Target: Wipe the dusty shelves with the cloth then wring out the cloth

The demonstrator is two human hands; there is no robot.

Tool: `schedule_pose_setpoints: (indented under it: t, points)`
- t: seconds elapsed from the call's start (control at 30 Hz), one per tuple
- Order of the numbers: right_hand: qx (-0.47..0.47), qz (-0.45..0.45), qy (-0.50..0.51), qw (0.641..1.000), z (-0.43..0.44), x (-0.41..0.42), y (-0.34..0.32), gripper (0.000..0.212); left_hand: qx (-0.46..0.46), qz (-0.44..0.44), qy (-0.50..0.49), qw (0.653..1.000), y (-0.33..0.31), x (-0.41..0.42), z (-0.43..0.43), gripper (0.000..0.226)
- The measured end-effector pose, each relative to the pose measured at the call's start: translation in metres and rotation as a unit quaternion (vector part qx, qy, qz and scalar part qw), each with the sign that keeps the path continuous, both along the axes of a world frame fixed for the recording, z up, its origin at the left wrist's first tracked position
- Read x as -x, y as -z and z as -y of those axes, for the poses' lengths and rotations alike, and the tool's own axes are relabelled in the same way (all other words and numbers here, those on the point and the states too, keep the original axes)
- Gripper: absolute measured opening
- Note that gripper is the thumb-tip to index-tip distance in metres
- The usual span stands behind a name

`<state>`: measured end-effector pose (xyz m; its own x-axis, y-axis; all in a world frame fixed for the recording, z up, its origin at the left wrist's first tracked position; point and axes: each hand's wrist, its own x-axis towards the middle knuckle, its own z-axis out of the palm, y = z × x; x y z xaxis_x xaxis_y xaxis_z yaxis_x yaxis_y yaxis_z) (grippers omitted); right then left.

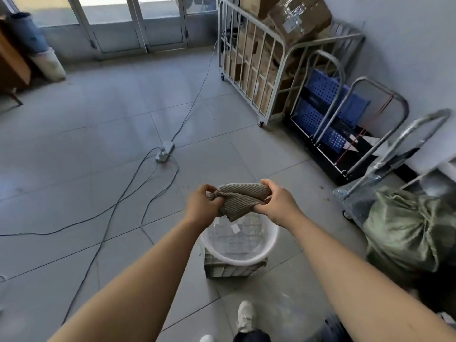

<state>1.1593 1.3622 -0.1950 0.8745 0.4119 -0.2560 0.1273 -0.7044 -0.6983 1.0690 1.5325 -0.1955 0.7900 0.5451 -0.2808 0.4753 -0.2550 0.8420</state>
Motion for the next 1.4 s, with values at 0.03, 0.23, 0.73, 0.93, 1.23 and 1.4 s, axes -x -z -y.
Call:
schedule_pose_setpoints:
  t: [0.03,0.23,0.73,0.93,1.23,1.4]
  points:
    - [0.004,-0.003,-0.003,1.0,-0.003,-0.008,0.008,0.079,0.006,-0.005,-0.005,1.0,0.007,-0.006,-0.001,0.026]
    - [0.042,-0.023,-0.035,0.998,-0.023,-0.069,0.071,0.072,0.05,-0.051,-0.041,0.997,0.063,-0.054,-0.01,0.024]
    - [0.161,-0.117,-0.071,0.978,-0.058,-0.128,0.253,0.081,0.077,-0.187,-0.048,0.978,0.235,-0.13,-0.043,0.026]
    - [0.201,-0.134,-0.058,0.969,-0.061,-0.125,0.313,0.083,0.079,-0.224,-0.006,0.971,0.291,-0.136,-0.043,0.039]
    - [0.236,-0.134,-0.104,0.957,-0.066,-0.124,0.312,0.095,0.003,-0.258,0.075,0.963,0.293,-0.133,-0.044,0.041]
    - [0.243,-0.054,-0.13,0.96,-0.072,-0.137,0.254,0.052,-0.076,-0.206,0.102,0.97,0.234,-0.135,-0.05,0.038]
